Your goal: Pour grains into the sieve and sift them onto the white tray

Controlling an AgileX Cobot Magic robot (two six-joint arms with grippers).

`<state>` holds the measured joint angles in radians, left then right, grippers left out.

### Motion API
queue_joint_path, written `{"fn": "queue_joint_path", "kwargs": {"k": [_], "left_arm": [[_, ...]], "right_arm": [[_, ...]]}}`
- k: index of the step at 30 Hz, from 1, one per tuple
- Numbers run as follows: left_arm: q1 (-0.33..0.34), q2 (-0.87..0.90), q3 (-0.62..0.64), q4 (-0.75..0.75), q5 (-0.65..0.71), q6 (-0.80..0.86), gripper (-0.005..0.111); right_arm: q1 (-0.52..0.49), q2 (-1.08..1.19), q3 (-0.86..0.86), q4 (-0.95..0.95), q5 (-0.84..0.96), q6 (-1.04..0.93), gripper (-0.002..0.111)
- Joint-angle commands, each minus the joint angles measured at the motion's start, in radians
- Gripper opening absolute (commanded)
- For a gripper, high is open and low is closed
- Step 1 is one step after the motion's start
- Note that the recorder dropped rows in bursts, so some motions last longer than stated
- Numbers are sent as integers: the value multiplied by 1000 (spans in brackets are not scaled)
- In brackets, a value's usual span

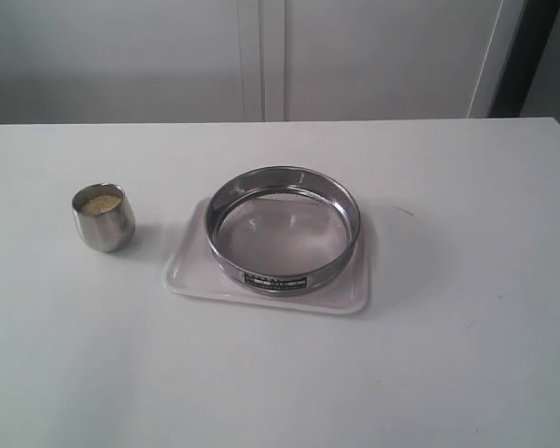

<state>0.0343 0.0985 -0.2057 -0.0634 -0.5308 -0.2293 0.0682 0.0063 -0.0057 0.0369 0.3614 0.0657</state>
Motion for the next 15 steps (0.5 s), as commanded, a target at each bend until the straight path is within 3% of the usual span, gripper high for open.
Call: {"fn": "queue_joint_path", "kwargs": {"k": [1, 10, 12, 14, 15], "left_arm": [[1, 177, -133, -13, 136, 180, 0], [1, 536, -186, 13, 56, 170, 0], [1, 641, -186, 13, 12, 86, 0], [1, 737, -186, 63, -34, 65, 0], [1, 788, -186, 191, -74, 13, 0]], "right_arm": [[2, -6, 6, -7, -10, -1, 0], [2, -6, 6, -7, -10, -1, 0], [2, -6, 6, -7, -10, -1, 0], [2, -6, 6, -7, -10, -1, 0], [2, -6, 6, -7, -10, -1, 0]]}}
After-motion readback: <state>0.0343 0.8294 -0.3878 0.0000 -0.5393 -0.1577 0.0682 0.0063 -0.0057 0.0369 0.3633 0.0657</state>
